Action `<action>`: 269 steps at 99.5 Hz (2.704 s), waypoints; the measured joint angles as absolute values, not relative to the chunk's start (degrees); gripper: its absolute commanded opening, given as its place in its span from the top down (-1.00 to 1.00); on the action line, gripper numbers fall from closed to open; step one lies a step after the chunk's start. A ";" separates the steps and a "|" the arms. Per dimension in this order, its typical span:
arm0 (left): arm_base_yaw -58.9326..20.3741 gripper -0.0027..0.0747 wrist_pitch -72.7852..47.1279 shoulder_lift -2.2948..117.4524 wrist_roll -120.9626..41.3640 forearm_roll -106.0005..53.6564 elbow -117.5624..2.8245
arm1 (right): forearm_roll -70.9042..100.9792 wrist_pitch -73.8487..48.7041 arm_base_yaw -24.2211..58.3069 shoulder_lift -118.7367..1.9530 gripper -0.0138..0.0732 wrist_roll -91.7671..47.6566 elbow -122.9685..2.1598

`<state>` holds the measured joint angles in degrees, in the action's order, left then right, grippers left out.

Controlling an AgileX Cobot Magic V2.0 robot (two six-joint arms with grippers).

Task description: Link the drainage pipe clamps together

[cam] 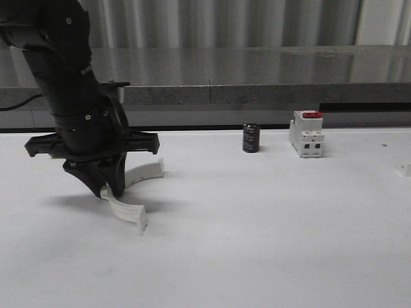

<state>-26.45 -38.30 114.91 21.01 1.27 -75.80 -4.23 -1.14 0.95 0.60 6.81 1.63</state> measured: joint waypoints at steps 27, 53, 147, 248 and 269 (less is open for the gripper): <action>-26.45 -0.33 -38.30 115.26 21.01 1.27 -76.77 | -4.23 -1.14 0.95 0.60 0.84 6.81 1.63; -26.45 -0.38 -38.30 114.69 20.98 1.40 -77.34 | -4.23 -1.14 0.95 0.60 0.84 6.81 1.63; -9.66 -0.36 -22.11 59.15 17.42 8.33 -44.04 | -4.23 -1.14 0.95 0.60 0.84 6.81 1.63; -9.28 0.98 -26.10 20.97 17.09 9.34 -24.42 | -4.23 -0.40 0.95 0.60 0.84 6.55 1.07; -9.28 0.98 -25.79 20.97 17.09 9.59 -24.30 | -4.23 -6.74 0.95 -1.96 0.84 5.36 -6.79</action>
<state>-9.28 -25.79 20.97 17.09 9.59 -24.30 -4.23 -6.74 0.95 -1.96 5.36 -6.79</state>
